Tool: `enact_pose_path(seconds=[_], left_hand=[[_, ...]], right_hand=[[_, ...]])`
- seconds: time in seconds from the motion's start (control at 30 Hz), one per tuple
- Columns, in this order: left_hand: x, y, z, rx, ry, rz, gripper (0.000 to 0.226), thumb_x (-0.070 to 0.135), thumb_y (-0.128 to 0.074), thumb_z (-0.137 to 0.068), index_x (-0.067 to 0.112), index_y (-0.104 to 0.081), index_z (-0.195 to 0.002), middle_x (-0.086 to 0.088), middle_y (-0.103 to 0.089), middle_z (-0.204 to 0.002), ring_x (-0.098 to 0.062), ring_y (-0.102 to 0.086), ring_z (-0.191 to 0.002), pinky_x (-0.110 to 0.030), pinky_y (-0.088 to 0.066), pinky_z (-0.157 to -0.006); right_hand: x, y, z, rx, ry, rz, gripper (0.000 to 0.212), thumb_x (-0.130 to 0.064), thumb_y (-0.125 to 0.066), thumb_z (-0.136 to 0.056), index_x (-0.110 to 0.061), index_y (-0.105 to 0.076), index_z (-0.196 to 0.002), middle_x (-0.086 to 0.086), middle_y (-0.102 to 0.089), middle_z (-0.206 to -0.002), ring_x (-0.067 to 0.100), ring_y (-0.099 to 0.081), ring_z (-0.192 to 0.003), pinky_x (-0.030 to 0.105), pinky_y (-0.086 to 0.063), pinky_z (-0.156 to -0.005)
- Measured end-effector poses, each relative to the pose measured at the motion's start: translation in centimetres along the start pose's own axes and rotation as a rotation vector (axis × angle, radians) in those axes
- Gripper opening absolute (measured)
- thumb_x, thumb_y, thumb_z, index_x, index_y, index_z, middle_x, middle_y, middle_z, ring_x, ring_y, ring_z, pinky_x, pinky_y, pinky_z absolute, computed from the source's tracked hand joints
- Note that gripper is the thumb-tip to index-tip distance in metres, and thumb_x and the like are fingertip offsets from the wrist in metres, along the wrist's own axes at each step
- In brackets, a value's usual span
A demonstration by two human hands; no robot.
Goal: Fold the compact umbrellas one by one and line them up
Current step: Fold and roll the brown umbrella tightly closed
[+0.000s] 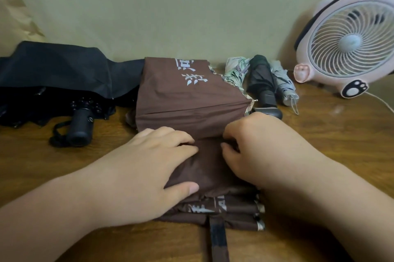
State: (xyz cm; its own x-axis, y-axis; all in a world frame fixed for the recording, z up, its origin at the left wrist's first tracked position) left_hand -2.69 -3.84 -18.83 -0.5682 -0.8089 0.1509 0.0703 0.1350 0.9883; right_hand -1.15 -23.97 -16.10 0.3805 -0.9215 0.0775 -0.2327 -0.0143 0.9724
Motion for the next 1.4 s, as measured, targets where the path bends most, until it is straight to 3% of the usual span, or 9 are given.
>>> enact_pose_path(seconds=[0.27, 0.53, 0.73, 1.07, 1.1, 1.17, 1.23, 1.3, 1.4], left_hand=[[0.3, -0.5, 0.4, -0.136, 0.087, -0.028, 0.085, 0.086, -0.008, -0.078, 0.056, 0.001, -0.157, 0.03, 0.034, -0.159, 0.01, 0.039, -0.14, -0.026, 0.018, -0.121], [-0.8, 0.9, 0.2, -0.197, 0.057, 0.132, 0.044, 0.051, -0.026, -0.107, 0.062, -0.03, -0.149, 0.045, 0.005, -0.158, 0.027, 0.027, -0.135, 0.001, 0.025, -0.099], [-0.8, 0.3, 0.2, -0.168, 0.01, 0.071, 0.048, 0.044, -0.032, -0.109, 0.055, -0.023, -0.155, 0.034, 0.007, -0.165, 0.012, 0.023, -0.147, -0.02, 0.017, -0.12], [-0.9, 0.8, 1.0, -0.173, 0.104, 0.049, 0.056, 0.054, -0.029, -0.107, 0.05, -0.009, -0.16, 0.033, 0.013, -0.164, 0.012, 0.023, -0.147, -0.024, 0.015, -0.123], [-1.1, 0.8, 1.3, -0.204, 0.111, 0.062, 0.055, 0.053, -0.028, -0.108, 0.052, -0.007, -0.159, 0.033, 0.015, -0.163, 0.012, 0.025, -0.146, -0.024, 0.016, -0.123], [-1.6, 1.1, 1.7, -0.25, 0.125, 0.105, 0.052, 0.048, -0.027, -0.11, 0.057, -0.008, -0.157, 0.036, 0.015, -0.162, 0.014, 0.026, -0.145, -0.023, 0.017, -0.121], [-2.0, 1.3, 1.9, -0.232, 0.135, 0.13, 0.047, 0.049, -0.027, -0.109, 0.06, -0.018, -0.154, 0.038, 0.008, -0.162, 0.016, 0.02, -0.145, -0.022, 0.017, -0.12], [-2.0, 1.5, 1.9, -0.141, 0.147, 0.133, 0.044, 0.061, -0.033, -0.104, 0.059, -0.039, -0.147, 0.036, -0.011, -0.163, 0.016, 0.005, -0.146, -0.02, 0.016, -0.119], [-1.1, 1.8, 1.0, 0.006, 0.136, 0.095, 0.052, 0.074, -0.04, -0.092, 0.046, -0.072, -0.122, 0.026, -0.046, -0.15, 0.013, -0.02, -0.135, -0.01, 0.011, -0.111]], right_hand=[[0.1, 0.1, 0.2, -0.081, -0.07, -0.006, 0.036, -0.053, -0.05, -0.092, -0.026, -0.067, -0.11, -0.005, -0.069, -0.105, 0.019, -0.062, -0.102, 0.036, -0.055, -0.084], [0.6, -0.8, 0.5, -0.189, 0.056, 0.09, 0.042, -0.04, -0.052, -0.094, -0.042, -0.056, -0.135, -0.007, -0.053, -0.115, 0.021, -0.05, -0.116, 0.04, -0.051, -0.09], [-2.9, 0.4, 1.1, 0.033, 0.154, -0.148, 0.03, -0.037, -0.051, -0.087, -0.029, -0.068, -0.11, -0.008, -0.058, -0.098, 0.019, -0.056, -0.092, 0.037, -0.054, -0.075], [-1.5, -1.8, 1.3, -0.207, 0.036, 0.013, 0.071, -0.07, -0.02, -0.092, -0.031, -0.065, -0.129, -0.006, -0.06, -0.122, 0.019, -0.061, -0.111, 0.031, -0.054, -0.098], [-1.5, -1.5, 1.6, -0.237, 0.057, 0.036, 0.076, -0.073, -0.014, -0.092, -0.034, -0.06, -0.138, -0.007, -0.059, -0.136, 0.018, -0.061, -0.123, 0.029, -0.048, -0.105], [-1.2, -1.2, 2.0, -0.346, 0.109, 0.044, 0.098, -0.084, 0.014, -0.073, -0.047, -0.016, -0.159, -0.018, -0.013, -0.165, 0.008, -0.017, -0.154, 0.023, -0.009, -0.118], [-0.8, -1.1, 2.4, -0.52, 0.062, -0.04, 0.118, -0.089, 0.035, -0.043, -0.049, 0.02, -0.154, -0.024, 0.022, -0.163, -0.002, 0.022, -0.147, 0.02, 0.013, -0.113], [-0.6, -0.6, 2.3, -0.576, 0.079, -0.021, 0.124, -0.085, 0.044, -0.033, -0.05, 0.026, -0.151, -0.024, 0.027, -0.163, -0.007, 0.028, -0.14, 0.019, 0.012, -0.115], [-0.6, -0.1, 2.1, -0.512, 0.12, -0.055, 0.105, -0.089, 0.019, -0.057, -0.053, 0.012, -0.155, -0.029, 0.016, -0.163, -0.006, 0.016, -0.149, 0.016, 0.003, -0.117]])
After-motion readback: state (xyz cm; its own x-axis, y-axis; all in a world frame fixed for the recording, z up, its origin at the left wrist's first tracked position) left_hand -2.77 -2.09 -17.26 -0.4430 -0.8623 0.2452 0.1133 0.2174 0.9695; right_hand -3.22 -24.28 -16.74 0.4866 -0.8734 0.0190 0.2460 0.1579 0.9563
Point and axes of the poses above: each hand's wrist, its own z-axis away from the middle knuckle, its own y-axis out of the back of the hand, x = y × z, the point moved 2 cm from there along -z, towards the middle knuckle
